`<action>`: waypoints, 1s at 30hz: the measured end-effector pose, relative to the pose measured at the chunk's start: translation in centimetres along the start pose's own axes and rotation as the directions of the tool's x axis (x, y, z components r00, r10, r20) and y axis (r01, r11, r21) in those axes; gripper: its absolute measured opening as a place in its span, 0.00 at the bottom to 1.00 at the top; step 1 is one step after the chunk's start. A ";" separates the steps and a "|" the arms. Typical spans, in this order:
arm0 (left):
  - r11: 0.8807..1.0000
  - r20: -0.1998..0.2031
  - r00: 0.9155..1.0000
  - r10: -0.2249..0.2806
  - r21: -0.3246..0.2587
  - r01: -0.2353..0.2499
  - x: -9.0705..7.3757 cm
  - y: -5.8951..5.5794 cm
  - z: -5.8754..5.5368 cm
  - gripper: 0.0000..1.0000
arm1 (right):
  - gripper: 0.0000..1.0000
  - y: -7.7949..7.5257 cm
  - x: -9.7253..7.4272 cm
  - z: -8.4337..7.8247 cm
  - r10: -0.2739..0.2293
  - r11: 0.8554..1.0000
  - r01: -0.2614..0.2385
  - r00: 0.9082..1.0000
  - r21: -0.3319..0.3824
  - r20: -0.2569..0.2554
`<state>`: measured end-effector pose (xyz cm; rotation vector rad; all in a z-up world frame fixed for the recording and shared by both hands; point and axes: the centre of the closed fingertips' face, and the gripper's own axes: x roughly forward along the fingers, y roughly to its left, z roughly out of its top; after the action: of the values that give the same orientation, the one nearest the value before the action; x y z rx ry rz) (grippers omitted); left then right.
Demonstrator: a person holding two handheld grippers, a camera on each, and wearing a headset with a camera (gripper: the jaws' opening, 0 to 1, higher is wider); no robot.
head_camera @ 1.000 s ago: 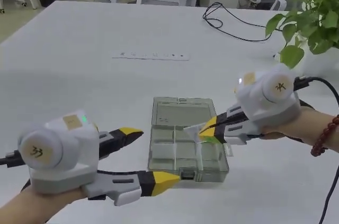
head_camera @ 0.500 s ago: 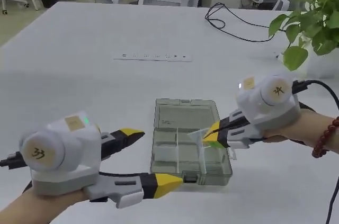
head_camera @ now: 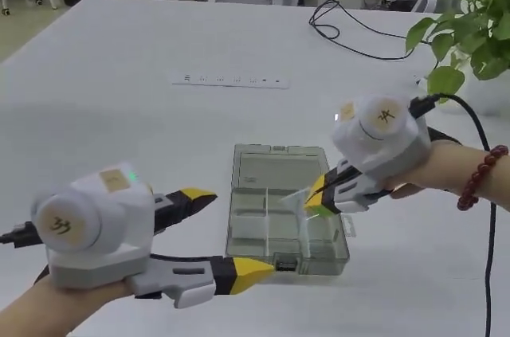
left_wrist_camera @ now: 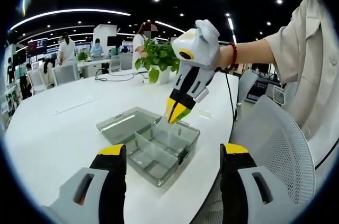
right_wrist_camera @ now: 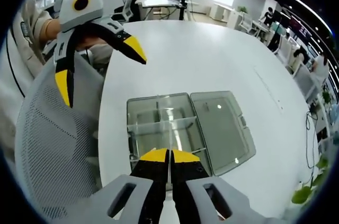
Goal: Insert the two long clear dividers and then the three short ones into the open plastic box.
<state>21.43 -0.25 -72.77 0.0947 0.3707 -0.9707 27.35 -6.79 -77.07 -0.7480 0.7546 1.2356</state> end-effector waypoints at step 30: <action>1.000 -0.009 1.000 0.010 0.002 -0.010 0.0 -0.3 -0.4 0.72 | 0.02 0.9 1.8 0.7 0.052 0.978 -0.071 0.994 -0.197 -0.097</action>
<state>21.08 -0.34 -73.13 0.1025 0.3778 -0.9609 26.78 -5.10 -78.32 -0.9567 0.7391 1.3543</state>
